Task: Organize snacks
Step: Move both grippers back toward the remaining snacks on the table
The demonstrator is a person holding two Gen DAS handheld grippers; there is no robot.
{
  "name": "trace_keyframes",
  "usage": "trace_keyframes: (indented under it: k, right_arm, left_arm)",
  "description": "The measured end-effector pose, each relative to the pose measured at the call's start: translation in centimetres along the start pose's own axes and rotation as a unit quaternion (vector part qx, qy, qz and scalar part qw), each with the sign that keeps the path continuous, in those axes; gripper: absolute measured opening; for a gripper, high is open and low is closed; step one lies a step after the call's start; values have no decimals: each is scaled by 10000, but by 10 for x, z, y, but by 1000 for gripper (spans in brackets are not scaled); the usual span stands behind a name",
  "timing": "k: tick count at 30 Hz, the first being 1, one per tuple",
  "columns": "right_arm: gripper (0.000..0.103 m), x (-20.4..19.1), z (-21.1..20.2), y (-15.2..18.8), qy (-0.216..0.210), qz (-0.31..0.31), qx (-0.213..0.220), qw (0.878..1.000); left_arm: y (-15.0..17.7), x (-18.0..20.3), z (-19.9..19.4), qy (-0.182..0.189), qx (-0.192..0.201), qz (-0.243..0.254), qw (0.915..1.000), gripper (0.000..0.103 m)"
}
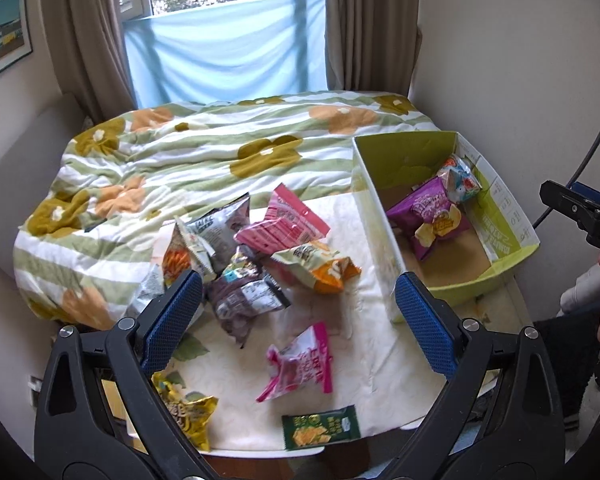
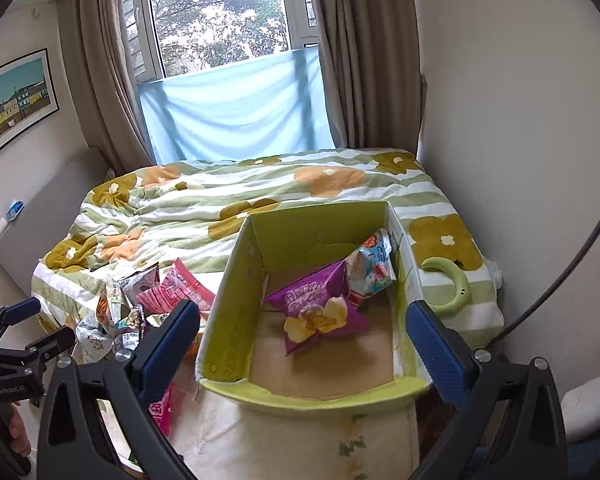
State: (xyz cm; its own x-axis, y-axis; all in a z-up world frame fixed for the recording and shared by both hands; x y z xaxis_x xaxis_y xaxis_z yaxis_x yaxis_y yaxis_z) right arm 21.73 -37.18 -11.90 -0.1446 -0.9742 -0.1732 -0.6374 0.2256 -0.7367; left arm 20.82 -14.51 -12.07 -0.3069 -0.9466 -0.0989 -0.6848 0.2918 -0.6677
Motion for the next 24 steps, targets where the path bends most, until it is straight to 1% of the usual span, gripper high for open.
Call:
trace_keyframes:
  k: [6,13,15,18,24]
  right_arm:
    - [102,-54,-24,52,-113,218,-88,9997]
    - [102,-109,-38,104,-180,337,-174,9991]
    - [102,-121,-36,118,-154,314,-259,9991]
    - [102,-137,-27,142,-109,307,-430,9985]
    - [102,-159,4,194,-158,356,-993,9943]
  left_arm:
    - [47,-47,-27,50,60,53,10000,97]
    - [91,-94,-30,135,-111,102,9998,96]
    - [105,-108,-24,195,-188,45,9996,96]
    - [126,-124,-8,253,-410,-25,9988,96]
    - [169,-140,31,308,-911,-74,9953,96]
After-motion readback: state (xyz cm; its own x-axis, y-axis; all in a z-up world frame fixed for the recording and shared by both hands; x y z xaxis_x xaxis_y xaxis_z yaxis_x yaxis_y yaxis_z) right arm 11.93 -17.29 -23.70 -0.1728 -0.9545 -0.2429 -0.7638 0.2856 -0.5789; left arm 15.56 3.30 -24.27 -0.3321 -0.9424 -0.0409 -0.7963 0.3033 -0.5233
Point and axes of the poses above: each gripper's, at about its wrist camera, not at the fingertips, and z roughly the way its jaws point, x to its right, y to its underside, the point moved 9 cm from there along z, roughly the way its jaws point, and after that the axes turned 5 degrees about z, right-handed, at the moved point
